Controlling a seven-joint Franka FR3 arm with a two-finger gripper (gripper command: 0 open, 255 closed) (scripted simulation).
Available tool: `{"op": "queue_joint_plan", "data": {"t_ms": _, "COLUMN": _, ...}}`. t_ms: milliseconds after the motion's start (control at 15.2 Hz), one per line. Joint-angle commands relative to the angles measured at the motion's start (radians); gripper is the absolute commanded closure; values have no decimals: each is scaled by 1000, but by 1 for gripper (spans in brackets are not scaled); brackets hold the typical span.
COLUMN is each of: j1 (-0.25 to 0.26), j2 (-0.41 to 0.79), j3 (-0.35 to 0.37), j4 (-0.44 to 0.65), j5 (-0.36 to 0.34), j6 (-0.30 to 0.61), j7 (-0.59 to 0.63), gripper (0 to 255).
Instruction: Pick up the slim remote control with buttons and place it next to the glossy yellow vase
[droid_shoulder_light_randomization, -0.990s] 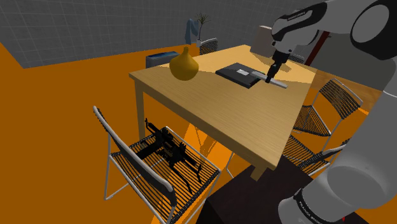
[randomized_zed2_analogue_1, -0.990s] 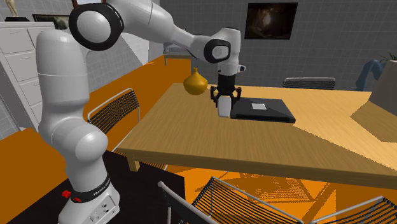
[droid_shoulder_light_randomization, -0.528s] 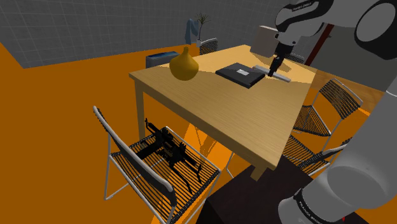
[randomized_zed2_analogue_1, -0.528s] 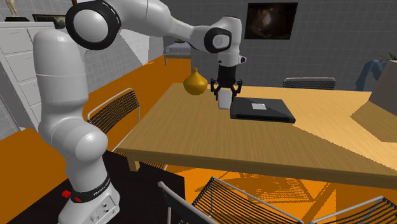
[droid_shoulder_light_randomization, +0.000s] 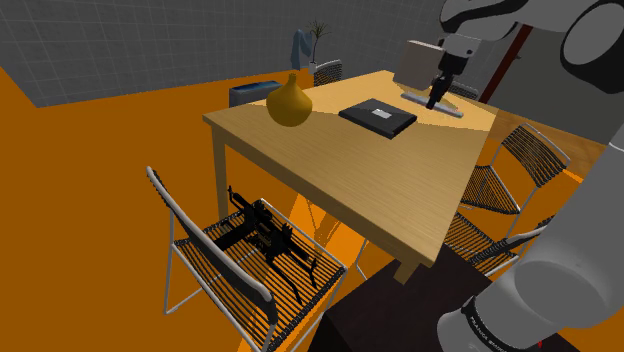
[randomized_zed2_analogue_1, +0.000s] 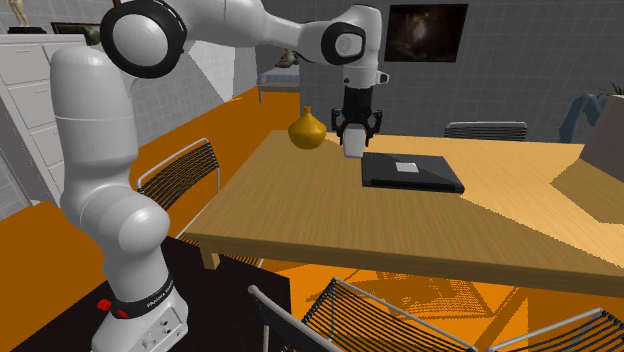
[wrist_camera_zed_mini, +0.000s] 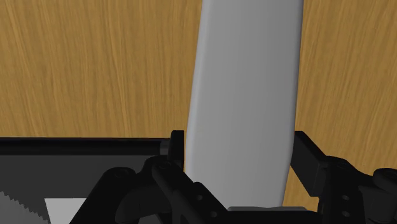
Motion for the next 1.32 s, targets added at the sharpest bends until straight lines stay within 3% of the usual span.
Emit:
{"op": "queue_joint_plan", "data": {"t_ms": 0, "j1": -1, "j2": -2, "j3": -1, "j4": 26, "j5": -1, "j6": -27, "j7": 0, "gripper": 255}}
{"op": "queue_joint_plan", "data": {"t_ms": 726, "j1": -15, "j2": 18, "j3": -6, "j4": 191, "j5": 8, "j6": -176, "j7": -2, "gripper": 255}}
{"op": "queue_joint_plan", "data": {"t_ms": 1254, "j1": 104, "j2": -10, "j3": 66, "j4": 166, "j5": -17, "j6": -166, "j7": 187, "gripper": 255}}
